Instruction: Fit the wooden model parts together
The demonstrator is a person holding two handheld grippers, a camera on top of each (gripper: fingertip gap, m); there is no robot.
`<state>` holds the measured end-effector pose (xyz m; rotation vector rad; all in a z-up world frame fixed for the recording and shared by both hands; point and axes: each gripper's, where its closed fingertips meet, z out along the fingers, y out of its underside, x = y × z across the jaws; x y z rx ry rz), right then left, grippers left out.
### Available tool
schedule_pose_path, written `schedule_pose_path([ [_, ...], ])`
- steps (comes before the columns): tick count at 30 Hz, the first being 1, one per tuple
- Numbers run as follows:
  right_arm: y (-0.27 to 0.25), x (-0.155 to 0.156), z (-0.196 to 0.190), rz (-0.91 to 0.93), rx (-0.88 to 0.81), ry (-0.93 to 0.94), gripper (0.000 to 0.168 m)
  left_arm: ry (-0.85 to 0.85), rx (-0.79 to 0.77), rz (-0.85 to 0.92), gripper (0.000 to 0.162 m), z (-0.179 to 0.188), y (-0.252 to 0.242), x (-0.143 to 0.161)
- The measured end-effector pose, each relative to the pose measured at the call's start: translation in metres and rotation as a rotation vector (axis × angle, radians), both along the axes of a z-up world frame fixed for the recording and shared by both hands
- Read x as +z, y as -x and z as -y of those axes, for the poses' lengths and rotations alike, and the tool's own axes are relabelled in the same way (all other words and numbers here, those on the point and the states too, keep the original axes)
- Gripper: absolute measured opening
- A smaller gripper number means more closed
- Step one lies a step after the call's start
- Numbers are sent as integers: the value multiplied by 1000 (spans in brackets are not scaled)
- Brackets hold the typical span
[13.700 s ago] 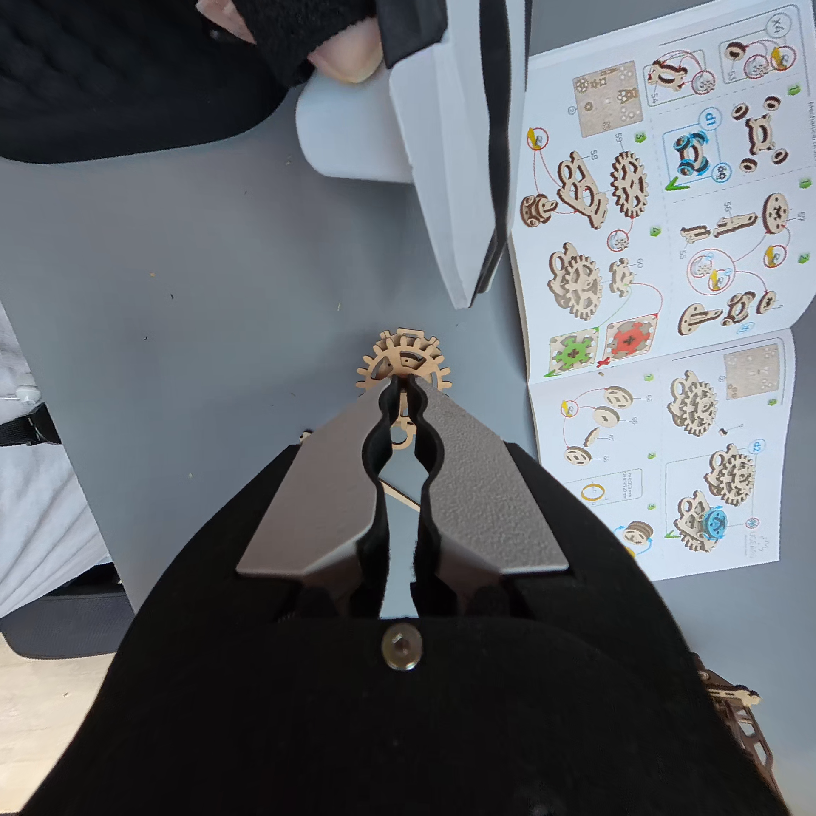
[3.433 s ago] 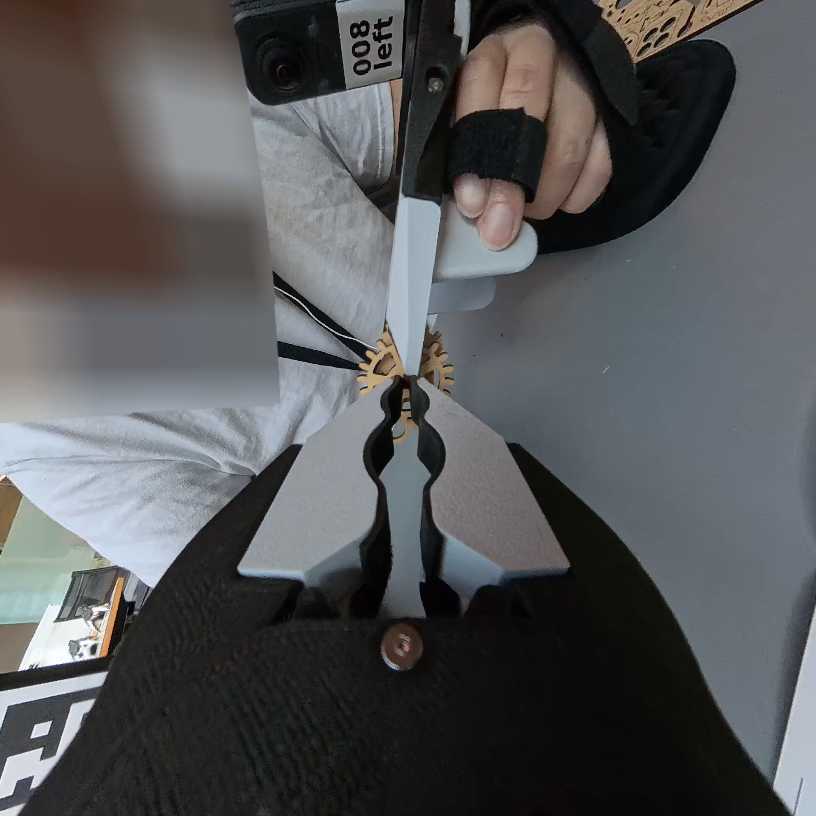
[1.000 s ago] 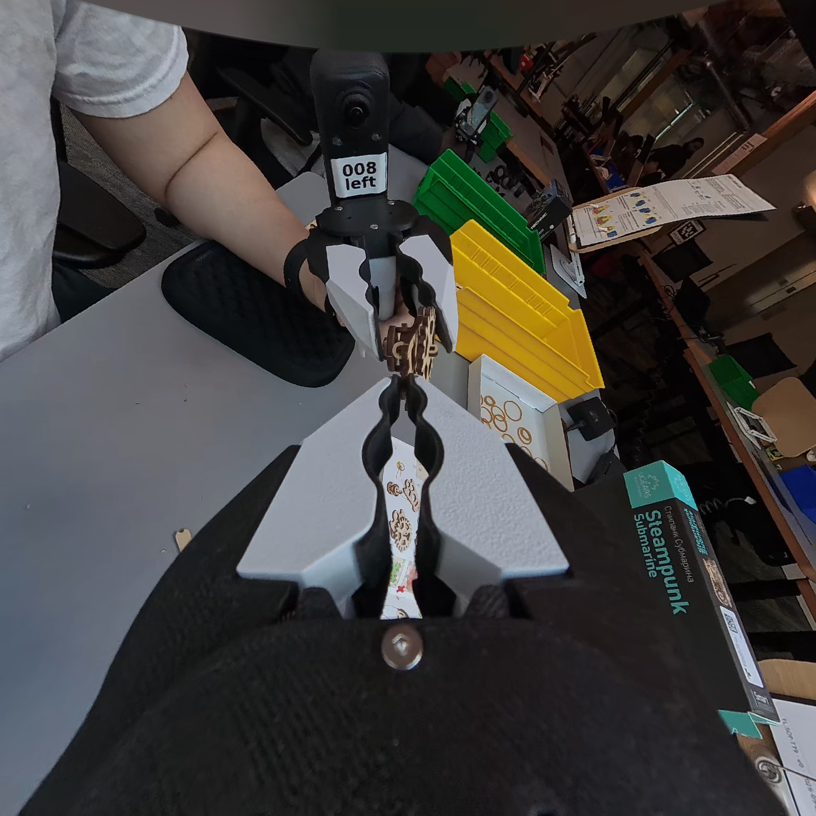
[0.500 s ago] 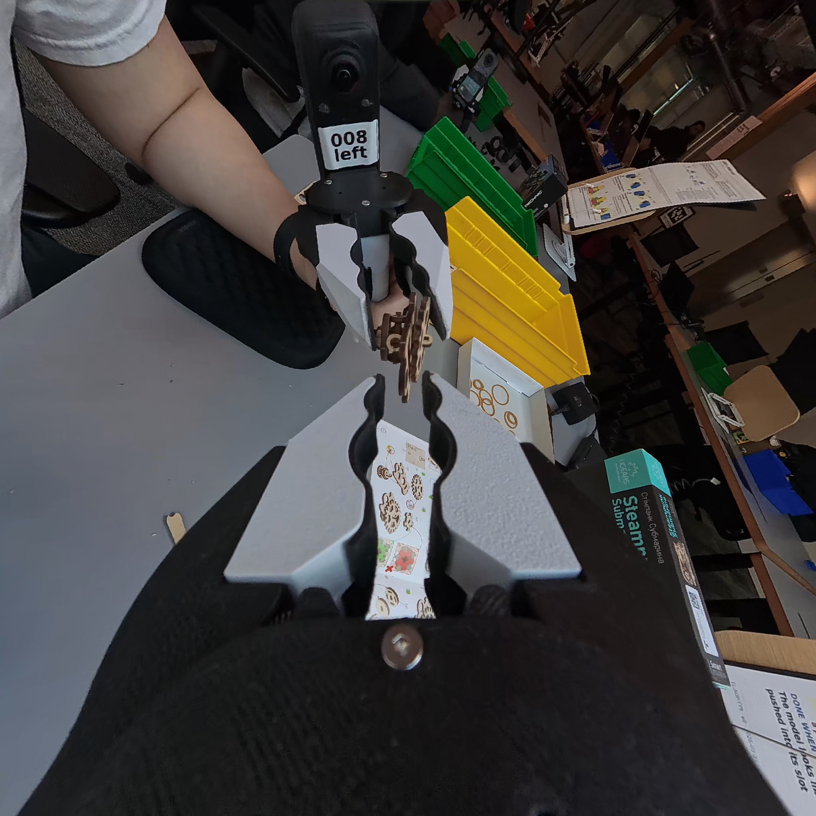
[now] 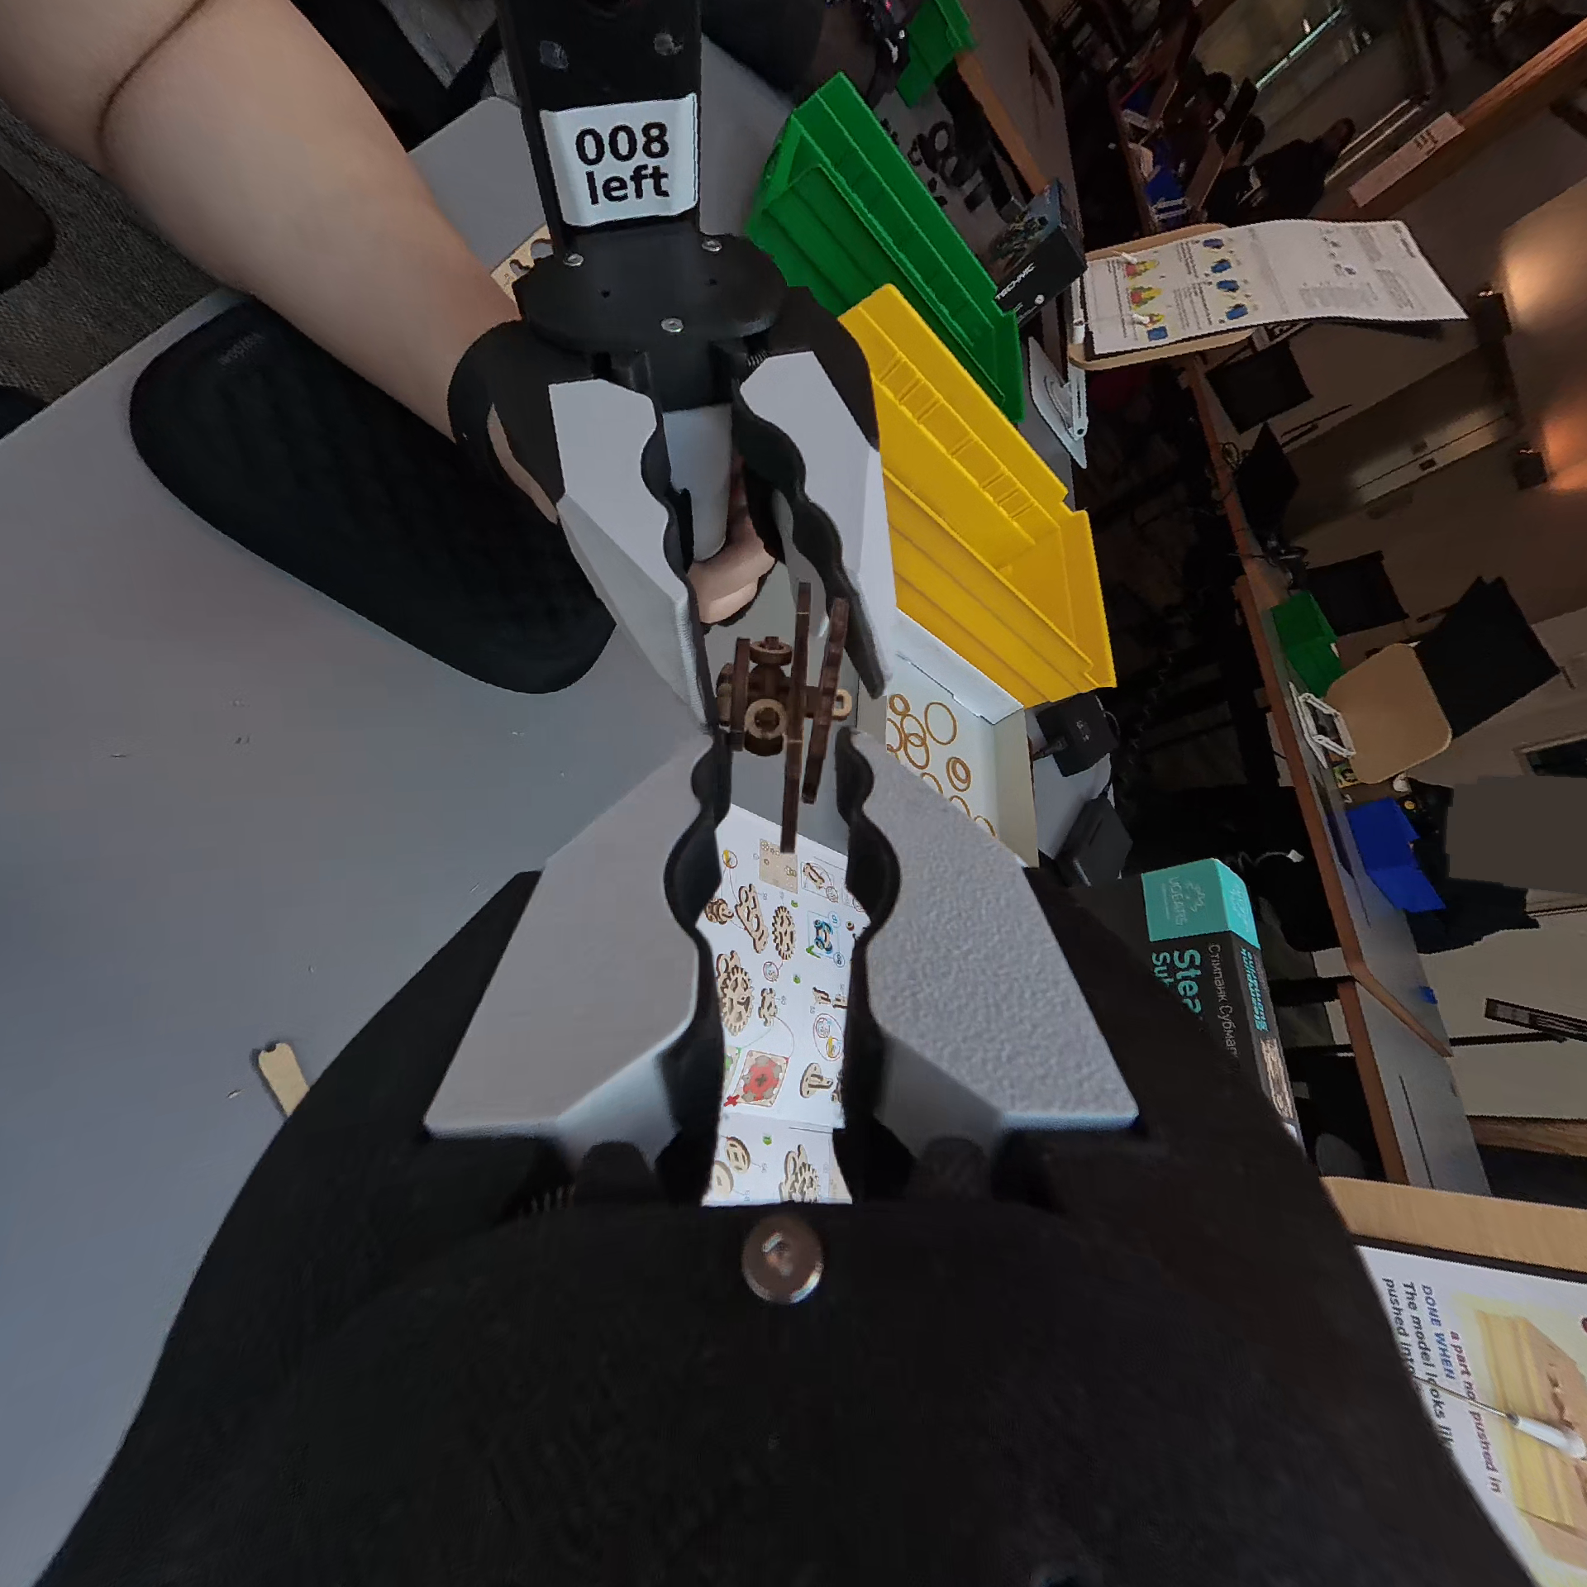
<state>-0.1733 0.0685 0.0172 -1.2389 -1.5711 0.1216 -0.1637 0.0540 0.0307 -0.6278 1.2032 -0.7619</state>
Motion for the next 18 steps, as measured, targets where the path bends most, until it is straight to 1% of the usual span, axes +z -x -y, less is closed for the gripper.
schedule_pose_path([
  [3,0,-1,-1,16,-21,4,20,22,-9,-2,33,-2,0,0],
  [11,-10,-7,1,75,-23,27,20,52,-71,-92,29,0,-3,-11],
  [18,-16,-13,1,75,-27,106,20,37,-66,-140,28,-2,-5,-18],
])
